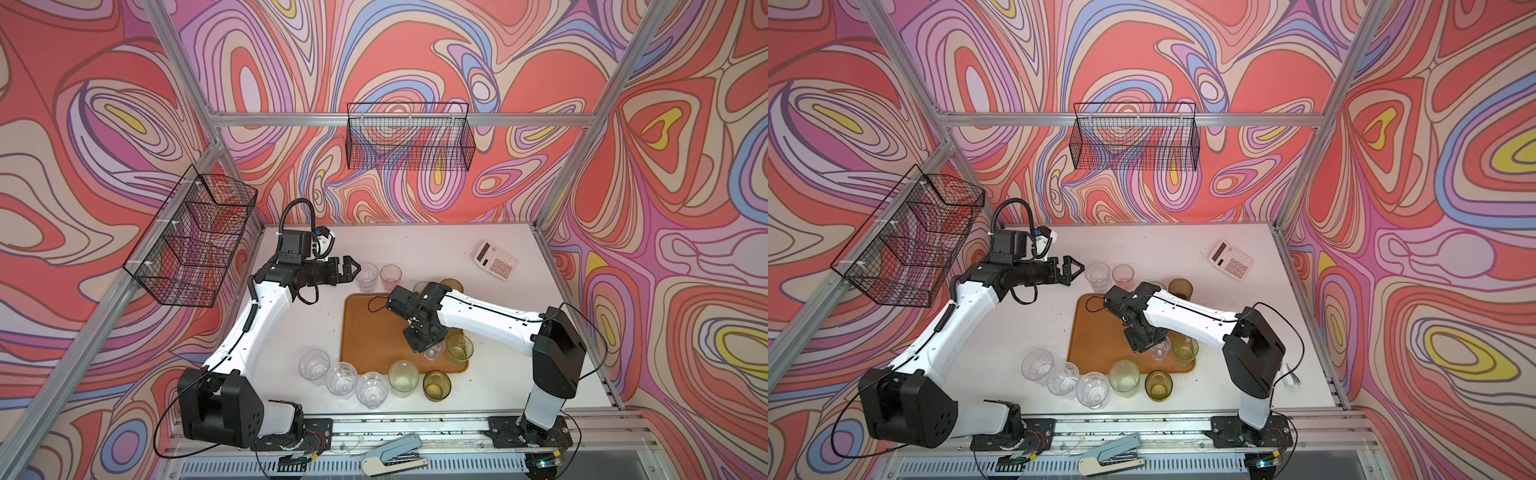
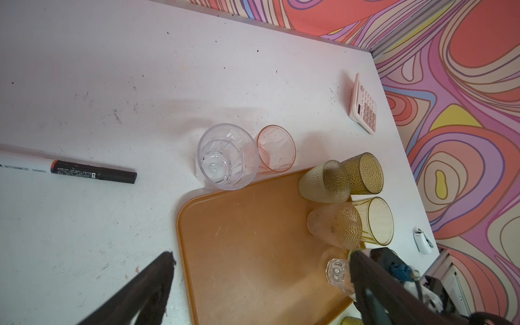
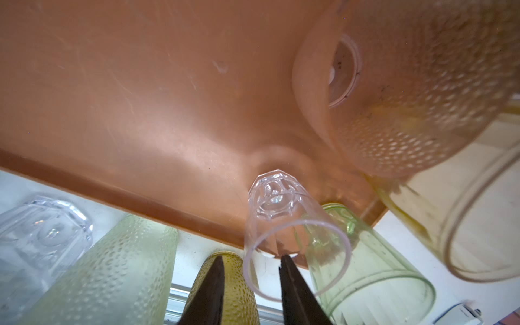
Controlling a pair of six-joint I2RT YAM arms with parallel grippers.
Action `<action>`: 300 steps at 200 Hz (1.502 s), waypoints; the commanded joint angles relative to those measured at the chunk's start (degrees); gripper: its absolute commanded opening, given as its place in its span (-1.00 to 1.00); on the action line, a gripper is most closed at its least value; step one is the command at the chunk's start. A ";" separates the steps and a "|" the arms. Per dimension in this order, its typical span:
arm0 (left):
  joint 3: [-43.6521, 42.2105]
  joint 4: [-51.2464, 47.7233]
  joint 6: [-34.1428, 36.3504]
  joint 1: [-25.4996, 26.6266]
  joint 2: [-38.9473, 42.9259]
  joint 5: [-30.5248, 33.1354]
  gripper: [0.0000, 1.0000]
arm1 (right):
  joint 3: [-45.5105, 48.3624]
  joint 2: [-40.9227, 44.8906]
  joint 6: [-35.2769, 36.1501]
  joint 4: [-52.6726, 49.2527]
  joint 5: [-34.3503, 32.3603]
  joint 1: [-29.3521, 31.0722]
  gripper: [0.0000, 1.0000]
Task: Place the glasses into the tray
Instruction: 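Open the right gripper and lift it off the clear glass, then raise the right gripper while the left gripper reaches toward the clear glass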
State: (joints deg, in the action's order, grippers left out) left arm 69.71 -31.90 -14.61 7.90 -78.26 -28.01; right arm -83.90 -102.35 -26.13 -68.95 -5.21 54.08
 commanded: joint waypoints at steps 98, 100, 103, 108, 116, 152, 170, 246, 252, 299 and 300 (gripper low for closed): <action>2.16 -4.10 0.99 0.27 -2.50 3.44 1.00 | -3.64 9.70 3.28 4.04 -11.68 -1.07 -0.02; 2.31 -4.28 0.99 0.32 -2.58 3.52 1.00 | -3.51 9.82 3.45 4.25 -11.67 -1.17 -0.02; 2.40 -4.38 0.99 0.34 -2.67 3.64 1.00 | -3.40 9.95 3.75 4.40 -11.77 -1.24 -0.02; 2.67 -4.71 1.09 0.44 -2.84 3.90 1.00 | -3.33 10.26 4.08 4.81 -11.92 -1.50 -0.02; 3.32 -5.63 1.37 0.60 -3.27 4.38 1.00 | -3.29 10.54 4.41 5.04 -12.57 -1.77 -0.01; 5.60 -7.87 2.47 1.76 -3.83 8.56 1.00 | -0.32 13.92 5.38 8.89 -13.18 -4.05 0.07; 7.66 -9.48 2.54 2.14 -4.52 8.79 1.00 | 1.41 15.68 5.90 10.85 -12.94 -5.66 0.07; 17.22 -17.92 4.65 5.92 -11.99 12.50 1.00 | 5.92 20.10 8.76 17.97 -11.44 -12.58 0.11; 17.74 -18.29 4.81 6.13 -12.40 13.01 0.99 | 6.15 20.41 8.90 18.56 -11.42 -12.81 0.12; 19.97 -19.60 4.37 6.95 -15.96 17.13 0.92 | 7.37 21.55 9.97 20.75 -10.26 -14.44 0.18; 20.00 -19.60 4.39 6.95 -16.05 17.07 0.91 | 7.36 21.56 10.01 20.77 -10.17 -14.48 0.18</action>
State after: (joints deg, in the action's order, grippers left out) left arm 87.79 -48.58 -11.11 14.46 -92.51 -13.41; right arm -77.12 -82.24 -17.12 -50.30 -16.29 40.34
